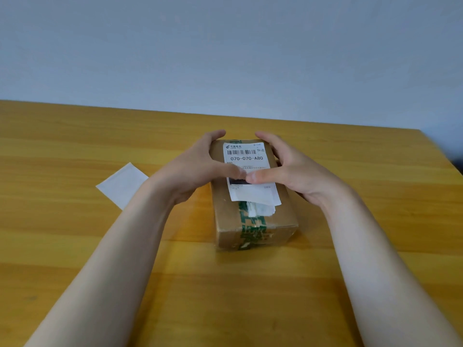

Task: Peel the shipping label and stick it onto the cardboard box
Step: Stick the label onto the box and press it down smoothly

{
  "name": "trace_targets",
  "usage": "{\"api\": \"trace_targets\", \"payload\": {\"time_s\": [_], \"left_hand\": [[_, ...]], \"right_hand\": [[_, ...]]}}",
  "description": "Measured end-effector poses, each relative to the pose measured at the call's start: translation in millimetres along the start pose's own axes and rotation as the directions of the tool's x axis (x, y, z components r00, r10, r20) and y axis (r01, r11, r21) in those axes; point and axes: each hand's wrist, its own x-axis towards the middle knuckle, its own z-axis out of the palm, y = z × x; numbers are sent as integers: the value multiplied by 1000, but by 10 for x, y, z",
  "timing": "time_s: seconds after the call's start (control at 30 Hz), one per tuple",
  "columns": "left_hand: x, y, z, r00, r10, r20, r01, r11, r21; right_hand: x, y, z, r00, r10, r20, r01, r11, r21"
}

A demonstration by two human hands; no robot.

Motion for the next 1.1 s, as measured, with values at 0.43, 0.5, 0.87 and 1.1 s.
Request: {"api": "trace_targets", "payload": {"time_s": [0.43, 0.5, 0.87, 1.1], "left_hand": [[21, 14, 83, 991, 3, -131, 5, 998, 62], [15, 22, 106, 989, 1, -147, 9, 998, 66], [34, 3, 149, 972, 18, -234, 13, 991, 132], [47, -22, 108, 960, 35, -279, -2, 993, 119]], "right_hand": [[10, -12, -11, 991, -2, -130, 8, 999, 46], [-6, -44, -3, 988, -5, -156, 9, 1000, 27], [14, -81, 56, 961, 56, -270, -59, 998, -4], [-6, -102, 43, 941, 93, -326, -87, 996, 34]]}}
